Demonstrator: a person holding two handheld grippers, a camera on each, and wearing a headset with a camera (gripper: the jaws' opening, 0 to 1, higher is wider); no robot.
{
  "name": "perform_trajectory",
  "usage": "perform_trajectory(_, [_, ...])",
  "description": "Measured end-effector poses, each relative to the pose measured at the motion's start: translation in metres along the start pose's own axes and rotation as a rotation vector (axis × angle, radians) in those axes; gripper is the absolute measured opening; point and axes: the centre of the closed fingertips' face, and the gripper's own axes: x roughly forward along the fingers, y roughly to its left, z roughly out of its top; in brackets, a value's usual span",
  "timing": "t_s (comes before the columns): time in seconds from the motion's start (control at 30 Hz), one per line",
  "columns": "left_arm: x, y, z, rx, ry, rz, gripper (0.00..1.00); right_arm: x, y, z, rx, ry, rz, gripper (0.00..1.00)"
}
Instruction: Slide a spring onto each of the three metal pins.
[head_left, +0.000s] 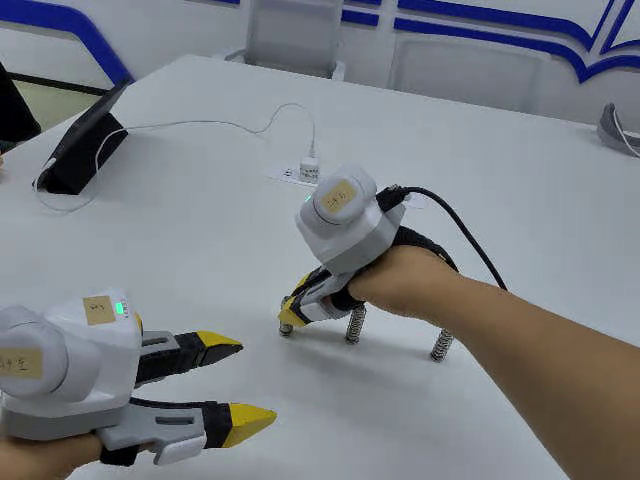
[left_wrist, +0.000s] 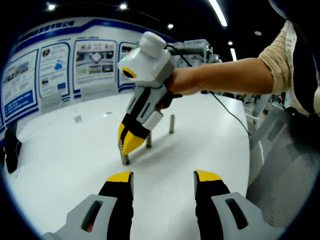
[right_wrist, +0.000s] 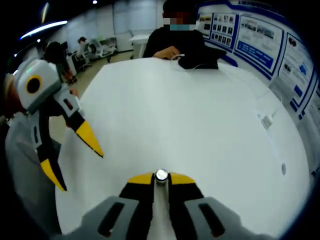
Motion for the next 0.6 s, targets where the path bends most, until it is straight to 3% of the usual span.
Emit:
perform_trajectory(0.27, [0.000, 0.002, 0.002, 0.001, -0.003, 0.002, 0.49, -0.004, 0.003, -0.003, -0.002, 0.000, -0.007, 0.15])
perform_trajectory(0.6, [0.001, 0.004, 0.003, -0.002, -0.008, 0.008, 0.50, -0.023, 0.007, 0.000, -0.011, -0.034, -0.040, 0.18])
